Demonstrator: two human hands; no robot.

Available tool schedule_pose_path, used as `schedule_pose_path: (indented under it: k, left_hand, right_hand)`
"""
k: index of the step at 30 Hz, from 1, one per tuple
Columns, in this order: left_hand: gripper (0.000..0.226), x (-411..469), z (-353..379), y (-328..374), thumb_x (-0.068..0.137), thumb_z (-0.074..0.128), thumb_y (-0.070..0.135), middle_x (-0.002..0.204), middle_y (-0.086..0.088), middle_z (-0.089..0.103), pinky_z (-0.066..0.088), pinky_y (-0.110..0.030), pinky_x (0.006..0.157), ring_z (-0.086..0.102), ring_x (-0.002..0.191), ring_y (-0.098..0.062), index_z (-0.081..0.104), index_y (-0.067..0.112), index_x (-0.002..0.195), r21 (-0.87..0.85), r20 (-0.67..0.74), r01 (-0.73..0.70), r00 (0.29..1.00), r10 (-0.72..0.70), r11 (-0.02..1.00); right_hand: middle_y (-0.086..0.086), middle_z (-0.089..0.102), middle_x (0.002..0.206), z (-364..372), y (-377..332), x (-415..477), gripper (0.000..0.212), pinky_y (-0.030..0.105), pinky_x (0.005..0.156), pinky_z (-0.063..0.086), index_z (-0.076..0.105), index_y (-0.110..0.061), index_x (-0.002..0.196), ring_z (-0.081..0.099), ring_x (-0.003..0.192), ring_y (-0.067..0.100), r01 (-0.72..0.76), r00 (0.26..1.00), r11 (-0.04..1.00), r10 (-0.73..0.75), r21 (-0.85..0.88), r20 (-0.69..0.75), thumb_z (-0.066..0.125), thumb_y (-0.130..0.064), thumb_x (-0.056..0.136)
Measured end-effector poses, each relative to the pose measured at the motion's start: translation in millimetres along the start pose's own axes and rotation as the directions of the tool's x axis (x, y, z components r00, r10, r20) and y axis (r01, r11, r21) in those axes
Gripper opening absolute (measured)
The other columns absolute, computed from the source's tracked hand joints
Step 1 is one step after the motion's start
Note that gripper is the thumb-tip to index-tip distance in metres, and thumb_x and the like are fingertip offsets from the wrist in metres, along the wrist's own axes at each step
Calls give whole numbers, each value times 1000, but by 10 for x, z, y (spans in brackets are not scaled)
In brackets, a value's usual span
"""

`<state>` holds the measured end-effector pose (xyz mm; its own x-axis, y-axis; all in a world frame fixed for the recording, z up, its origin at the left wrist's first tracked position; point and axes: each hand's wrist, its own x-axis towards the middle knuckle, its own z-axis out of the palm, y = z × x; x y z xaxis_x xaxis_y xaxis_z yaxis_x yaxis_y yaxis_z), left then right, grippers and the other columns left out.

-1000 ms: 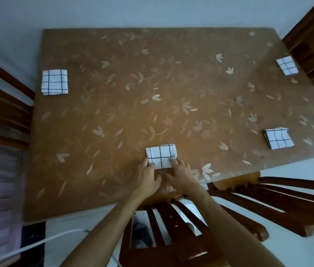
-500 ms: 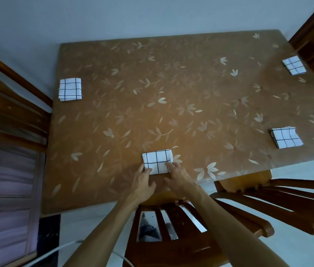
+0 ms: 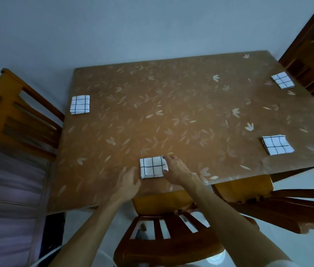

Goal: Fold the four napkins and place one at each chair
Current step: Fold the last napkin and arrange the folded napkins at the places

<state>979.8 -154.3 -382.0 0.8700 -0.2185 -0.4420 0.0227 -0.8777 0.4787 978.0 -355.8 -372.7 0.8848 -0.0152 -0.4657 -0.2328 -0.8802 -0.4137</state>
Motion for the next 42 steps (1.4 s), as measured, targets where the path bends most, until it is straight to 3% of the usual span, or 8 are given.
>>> schedule_pose_path:
  k: [6,10,15,17,24,27,30,42]
  left_hand:
    - [49,127,-544,-341,97,53,22,156,-10,33,24,-35,118,19,149,-22,42,14,144,44,-126,23,992,-17,999]
    - [56,433,-1022,-757,101,49,26,159,-8,30,19,-32,117,17,150,-23,31,12,151,75,-119,106,988,-97,991]
    - [50,1053,-1651,-1346,99,52,27,151,-8,37,41,-36,107,40,137,-28,38,19,146,48,-117,118,987,-112,992]
    - [51,1373,-1865,-1599,98,54,27,157,-8,29,41,-38,109,39,139,-27,39,20,146,31,-134,113,985,-108,993]
    - [65,2384,-2315,-2283,99,51,29,164,-7,12,28,-43,119,19,149,-28,20,20,156,117,-169,42,985,-21,992]
    - [63,2737,-2341,-2441,95,54,24,161,-9,17,36,-46,114,29,144,-30,27,17,151,184,-136,-68,986,94,981]
    - [63,3021,-2327,-2522,89,60,25,154,-10,29,42,-47,107,36,138,-31,33,17,145,217,-143,-135,975,168,967]
    - [63,3053,-2382,-2552,95,60,25,162,-12,17,34,-43,116,25,147,-28,29,14,149,243,-141,-111,979,149,964]
  right_hand:
    - [14,48,138,-46,-524,288,53,44,99,44,40,-12,143,48,123,37,95,995,990,-97,-109,-13,54,-19,92]
    - [15,49,136,31,-1039,626,50,45,99,42,43,-11,141,48,124,38,128,992,988,-129,-91,-11,51,-23,93]
    - [15,48,139,193,-1758,1291,56,45,102,42,39,-13,145,48,125,37,95,995,993,-95,-71,9,50,-22,90]
    - [16,48,139,270,-2057,1633,55,46,103,42,39,-14,144,48,126,38,79,997,994,-79,-69,12,50,-23,91]
    - [14,44,144,522,-3015,2882,55,48,105,41,34,-13,146,46,129,38,139,990,990,-139,-16,-10,47,-19,93]
    - [12,41,146,594,-3325,3293,51,48,104,41,37,-13,143,45,129,38,163,987,987,-163,-17,-14,47,-22,94]
    - [13,36,145,677,-3482,3578,50,49,100,41,41,-11,136,42,129,38,154,987,987,-156,-45,-38,55,-22,89]
    - [8,25,157,575,-3448,3596,58,51,110,34,32,-16,146,34,138,38,155,986,988,-155,2,-67,50,-21,92]
